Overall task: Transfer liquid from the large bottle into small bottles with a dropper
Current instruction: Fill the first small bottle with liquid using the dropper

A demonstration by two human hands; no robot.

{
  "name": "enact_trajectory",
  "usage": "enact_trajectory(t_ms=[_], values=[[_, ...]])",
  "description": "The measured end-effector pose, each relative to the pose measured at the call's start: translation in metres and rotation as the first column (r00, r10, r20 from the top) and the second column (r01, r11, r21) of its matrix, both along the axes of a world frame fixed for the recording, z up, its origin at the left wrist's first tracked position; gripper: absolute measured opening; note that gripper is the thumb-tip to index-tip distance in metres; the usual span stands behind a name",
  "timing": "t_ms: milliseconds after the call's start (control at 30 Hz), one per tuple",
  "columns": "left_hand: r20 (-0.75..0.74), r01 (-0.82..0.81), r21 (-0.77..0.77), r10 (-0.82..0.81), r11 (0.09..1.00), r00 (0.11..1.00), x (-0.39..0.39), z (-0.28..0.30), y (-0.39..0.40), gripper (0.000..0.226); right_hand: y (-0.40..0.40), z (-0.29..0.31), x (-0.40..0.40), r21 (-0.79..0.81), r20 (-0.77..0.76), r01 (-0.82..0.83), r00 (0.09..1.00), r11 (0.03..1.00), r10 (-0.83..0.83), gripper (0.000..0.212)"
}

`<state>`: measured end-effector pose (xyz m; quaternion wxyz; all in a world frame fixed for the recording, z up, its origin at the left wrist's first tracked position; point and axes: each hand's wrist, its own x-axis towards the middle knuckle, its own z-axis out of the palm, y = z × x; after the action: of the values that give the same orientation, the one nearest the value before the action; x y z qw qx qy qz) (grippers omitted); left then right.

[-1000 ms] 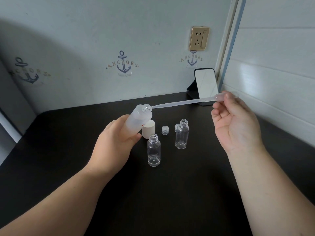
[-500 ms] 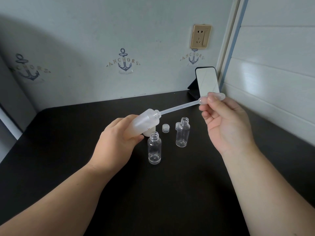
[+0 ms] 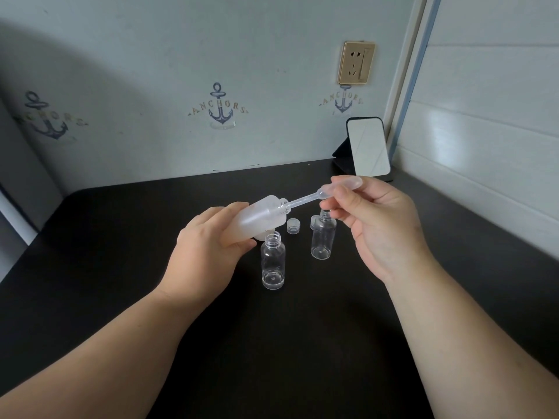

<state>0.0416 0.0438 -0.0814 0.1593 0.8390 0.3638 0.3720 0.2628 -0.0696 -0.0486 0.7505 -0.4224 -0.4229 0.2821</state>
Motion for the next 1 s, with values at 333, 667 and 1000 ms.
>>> enact_trajectory(t_ms=[333, 667, 1000], values=[[0.036, -0.034, -0.015, 0.034, 0.999, 0.999, -0.002, -0.004, 0.003, 0.054, -0.005, 0.006, 0.013, 0.056, -0.187, -0.002, 0.982, 0.998, 0.013, 0.014], [0.061, -0.044, -0.042, 0.046, 0.998, 0.997, -0.004, -0.003, 0.005, 0.053, -0.006, 0.006, 0.027, 0.118, -0.389, 0.056, 0.921, 0.991, -0.006, 0.013], [0.191, -0.022, -0.180, 0.057, 0.983, 0.980, -0.006, -0.001, 0.007, 0.042, -0.008, 0.007, 0.036, 0.139, -0.601, 0.125, 0.799, 0.982, -0.017, 0.019]])
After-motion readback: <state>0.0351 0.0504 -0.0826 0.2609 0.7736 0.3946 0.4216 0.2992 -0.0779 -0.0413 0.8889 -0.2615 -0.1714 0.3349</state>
